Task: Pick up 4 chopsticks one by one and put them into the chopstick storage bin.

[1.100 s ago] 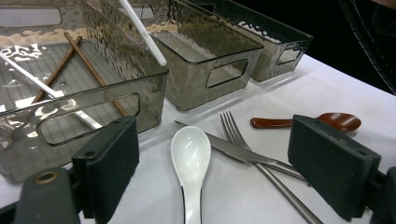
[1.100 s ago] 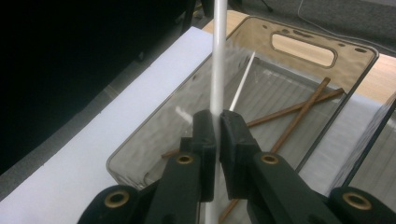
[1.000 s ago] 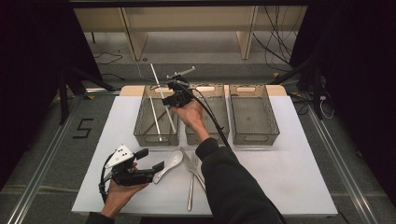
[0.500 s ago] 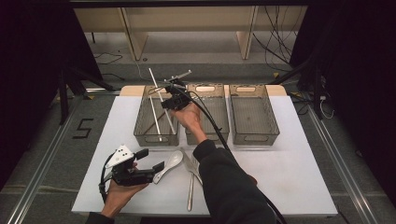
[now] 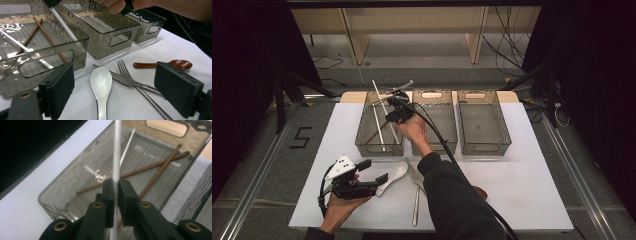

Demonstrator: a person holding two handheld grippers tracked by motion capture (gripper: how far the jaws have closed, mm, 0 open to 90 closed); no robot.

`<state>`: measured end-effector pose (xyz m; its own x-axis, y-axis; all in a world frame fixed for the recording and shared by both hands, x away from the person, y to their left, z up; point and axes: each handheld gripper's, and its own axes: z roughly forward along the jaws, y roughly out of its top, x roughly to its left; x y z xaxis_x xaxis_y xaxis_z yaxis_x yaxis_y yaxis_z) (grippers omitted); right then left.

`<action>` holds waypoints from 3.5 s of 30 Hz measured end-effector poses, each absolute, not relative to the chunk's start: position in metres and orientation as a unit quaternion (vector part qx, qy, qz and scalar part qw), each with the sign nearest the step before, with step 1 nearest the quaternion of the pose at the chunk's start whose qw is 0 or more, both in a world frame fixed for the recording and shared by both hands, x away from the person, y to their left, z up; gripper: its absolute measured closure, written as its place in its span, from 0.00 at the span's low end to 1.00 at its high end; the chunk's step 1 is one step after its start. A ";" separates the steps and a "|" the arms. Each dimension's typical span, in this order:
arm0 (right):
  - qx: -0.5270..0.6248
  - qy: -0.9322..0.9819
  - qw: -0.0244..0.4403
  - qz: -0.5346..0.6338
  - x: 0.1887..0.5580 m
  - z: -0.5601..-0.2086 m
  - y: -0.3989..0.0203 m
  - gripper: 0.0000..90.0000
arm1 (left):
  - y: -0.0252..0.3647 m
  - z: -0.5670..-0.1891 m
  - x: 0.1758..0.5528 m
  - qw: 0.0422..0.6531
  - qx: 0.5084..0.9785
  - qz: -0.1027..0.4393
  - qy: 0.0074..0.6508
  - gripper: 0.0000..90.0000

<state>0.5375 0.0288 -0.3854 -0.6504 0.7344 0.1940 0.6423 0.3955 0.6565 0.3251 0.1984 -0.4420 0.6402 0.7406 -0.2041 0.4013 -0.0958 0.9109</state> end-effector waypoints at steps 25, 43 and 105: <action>0.387 0.839 0.057 0.377 0.521 -0.360 -0.006 0.50 | 0.198 -0.443 0.326 0.540 0.726 0.154 0.398 0.18; 0.349 0.853 0.068 0.383 0.477 -0.342 -0.052 0.40 | 0.197 -0.445 0.327 0.530 0.731 0.149 0.403 0.18; 0.335 0.897 0.060 0.283 0.394 -0.400 -0.172 0.33 | 0.195 -0.446 0.331 0.520 0.736 0.144 0.409 0.18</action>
